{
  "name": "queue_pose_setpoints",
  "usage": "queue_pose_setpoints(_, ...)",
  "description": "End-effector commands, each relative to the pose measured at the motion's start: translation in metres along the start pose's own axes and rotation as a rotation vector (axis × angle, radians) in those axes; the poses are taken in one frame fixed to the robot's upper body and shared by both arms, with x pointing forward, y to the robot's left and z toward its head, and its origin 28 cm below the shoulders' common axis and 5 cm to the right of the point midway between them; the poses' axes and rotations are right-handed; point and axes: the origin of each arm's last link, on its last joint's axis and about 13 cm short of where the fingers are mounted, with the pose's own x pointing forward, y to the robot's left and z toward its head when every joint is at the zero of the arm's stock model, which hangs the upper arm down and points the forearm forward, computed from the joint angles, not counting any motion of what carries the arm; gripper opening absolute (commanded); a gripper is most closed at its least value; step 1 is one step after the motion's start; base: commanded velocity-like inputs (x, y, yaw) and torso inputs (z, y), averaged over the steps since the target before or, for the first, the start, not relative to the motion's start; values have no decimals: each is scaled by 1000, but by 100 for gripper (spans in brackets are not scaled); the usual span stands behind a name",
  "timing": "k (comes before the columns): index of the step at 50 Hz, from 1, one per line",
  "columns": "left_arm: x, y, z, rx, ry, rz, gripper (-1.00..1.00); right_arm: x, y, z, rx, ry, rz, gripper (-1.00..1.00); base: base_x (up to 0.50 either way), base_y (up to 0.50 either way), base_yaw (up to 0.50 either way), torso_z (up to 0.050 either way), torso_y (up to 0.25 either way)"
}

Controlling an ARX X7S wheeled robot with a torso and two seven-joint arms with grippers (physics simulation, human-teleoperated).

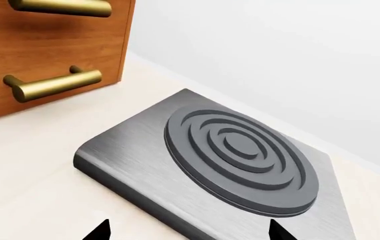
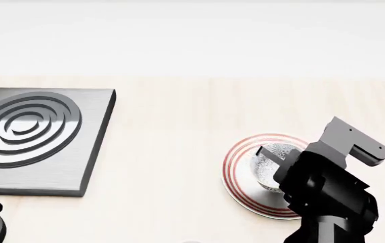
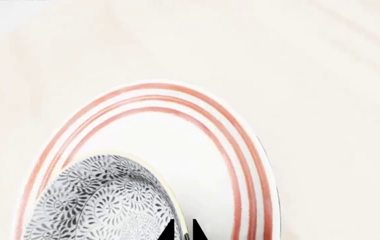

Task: Pick the akita bowl between the plate and the ramekin and place it on the plate.

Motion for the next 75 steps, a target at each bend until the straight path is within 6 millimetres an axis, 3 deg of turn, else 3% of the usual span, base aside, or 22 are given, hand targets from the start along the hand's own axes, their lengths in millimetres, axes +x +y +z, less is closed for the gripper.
queue_pose_setpoints(1, 0, 0, 0, 0, 0, 0, 100, -1, 1, 2, 3, -9, 5, -100, 0, 0, 0, 0, 0)
queue_pose_setpoints(2, 0, 0, 0, 0, -1, -1, 100, -1, 1, 2, -3, -6, 9, 100, 0, 0, 0, 0, 0)
queue_pose_setpoints(14, -1, 0, 1, -1, 0, 1, 100, -3, 3, 6, -71, -26, 53, 100, 0, 0, 0, 0, 0)
queue_pose_setpoints(36, 0, 0, 0, -5, 4, 6, 100, -19, 10, 40, -222, -188, 49, 100, 0, 0, 0, 0, 0)
queue_pose_setpoints(59, -1, 0, 1, 2, -2, 2, 100, -80, -36, -12, -309, -395, 141, 100, 0, 0, 0, 0, 0)
queue_pose_setpoints(75, -1, 0, 0, 4, -5, 1, 100, -88, -55, -54, -406, -524, 128, 100, 0, 0, 0, 0, 0)
